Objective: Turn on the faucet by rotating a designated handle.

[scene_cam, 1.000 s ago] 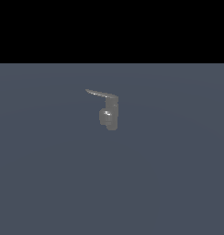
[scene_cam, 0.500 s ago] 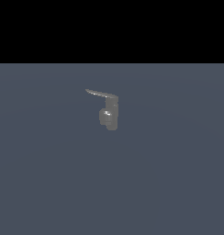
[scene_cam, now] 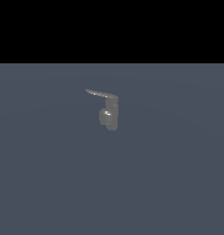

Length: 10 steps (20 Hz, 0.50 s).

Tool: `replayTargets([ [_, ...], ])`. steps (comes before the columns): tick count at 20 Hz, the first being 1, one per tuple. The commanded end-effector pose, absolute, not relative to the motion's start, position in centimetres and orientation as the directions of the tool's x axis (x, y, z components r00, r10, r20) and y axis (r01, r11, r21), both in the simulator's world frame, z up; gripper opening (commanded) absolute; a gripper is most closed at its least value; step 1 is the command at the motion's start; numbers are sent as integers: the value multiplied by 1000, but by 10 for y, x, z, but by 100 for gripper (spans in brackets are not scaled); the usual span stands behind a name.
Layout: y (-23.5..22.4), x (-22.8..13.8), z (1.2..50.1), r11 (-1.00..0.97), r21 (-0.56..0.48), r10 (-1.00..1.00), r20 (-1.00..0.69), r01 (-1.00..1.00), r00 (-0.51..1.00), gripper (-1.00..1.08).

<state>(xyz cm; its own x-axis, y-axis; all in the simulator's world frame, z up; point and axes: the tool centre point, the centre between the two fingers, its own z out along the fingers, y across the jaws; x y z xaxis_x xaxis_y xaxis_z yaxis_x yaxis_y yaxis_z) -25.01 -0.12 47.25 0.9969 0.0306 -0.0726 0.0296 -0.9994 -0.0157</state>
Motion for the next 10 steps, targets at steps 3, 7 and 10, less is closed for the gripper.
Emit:
replayTargets([
  [3, 1, -238, 471, -999, -32, -8, -76, -10, 997, -100],
  [7, 5, -220, 468, -996, -53, -64, -82, -69, 995, -100],
  [10, 8, -202, 464, -989, -71, -120, -90, -127, 989, -100],
])
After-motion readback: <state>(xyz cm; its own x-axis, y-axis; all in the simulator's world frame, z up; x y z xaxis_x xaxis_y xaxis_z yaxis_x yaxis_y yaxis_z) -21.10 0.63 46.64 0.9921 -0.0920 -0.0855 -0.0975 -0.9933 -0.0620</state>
